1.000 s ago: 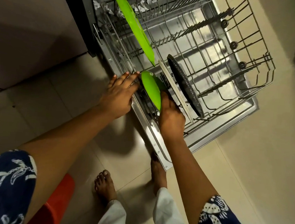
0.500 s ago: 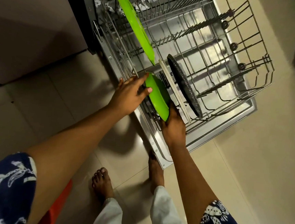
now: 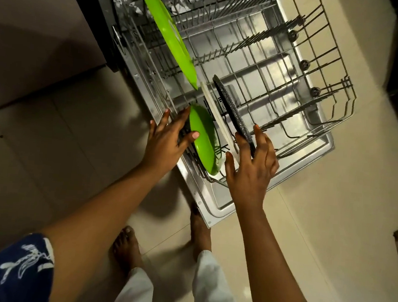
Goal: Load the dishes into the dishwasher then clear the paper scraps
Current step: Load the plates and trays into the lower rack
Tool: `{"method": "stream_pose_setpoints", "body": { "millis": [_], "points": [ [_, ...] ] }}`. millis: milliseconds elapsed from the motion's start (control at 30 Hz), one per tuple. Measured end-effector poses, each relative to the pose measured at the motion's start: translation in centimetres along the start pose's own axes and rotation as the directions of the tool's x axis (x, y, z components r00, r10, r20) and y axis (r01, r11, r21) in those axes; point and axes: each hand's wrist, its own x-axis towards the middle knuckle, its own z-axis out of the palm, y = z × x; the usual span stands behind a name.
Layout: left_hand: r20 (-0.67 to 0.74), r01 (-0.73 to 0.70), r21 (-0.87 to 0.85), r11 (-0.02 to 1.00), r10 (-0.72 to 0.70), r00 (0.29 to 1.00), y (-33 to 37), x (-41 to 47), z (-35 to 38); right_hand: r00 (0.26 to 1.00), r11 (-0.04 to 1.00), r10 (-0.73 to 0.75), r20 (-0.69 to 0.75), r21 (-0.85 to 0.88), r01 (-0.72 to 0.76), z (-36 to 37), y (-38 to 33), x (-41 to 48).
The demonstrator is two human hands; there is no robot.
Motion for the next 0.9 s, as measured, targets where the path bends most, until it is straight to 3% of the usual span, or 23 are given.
{"method": "stream_pose_setpoints", "body": {
  "millis": [133, 233, 333, 400, 667, 900],
  "points": [
    [-0.089, 0.030, -0.044, 0.999, -0.034, 0.995, 0.8, -0.6, 0.4, 0.979, 0.989, -0.149, 0.141, 0.012, 0.149, 1.3, 2.5, 1.2],
    [-0.196, 0.194, -0.127, 0.973, -0.216, 0.956, 2.5, -0.9, 1.1, 0.971, 0.981, -0.182, 0.157, 0.099, 0.168, 0.6, 3.5, 1.9],
    [-0.023, 0.405, -0.475, 0.781, -0.471, 0.882, 4.2, -1.3, 2.1, 0.956, 0.965, -0.242, 0.166, 0.141, 0.220, -0.1, 3.7, 2.5],
    [0.079, 0.464, -0.582, 0.668, -0.522, 0.849, 5.2, -1.8, 2.7, 0.945, 0.958, -0.280, 0.168, 0.108, 0.264, -0.1, 3.8, 2.6],
    [0.003, 0.345, -0.700, 0.625, -0.481, 0.877, 7.2, -2.3, 1.8, 0.988, 0.987, -0.151, -0.018, 0.053, 0.152, -2.7, 3.7, 4.1],
    [-0.032, 0.278, -0.844, 0.459, -0.559, 0.828, 9.0, -2.4, 0.6, 0.985, 0.989, -0.093, -0.146, 0.101, 0.108, -5.7, 4.9, 5.1]
  ]
}}
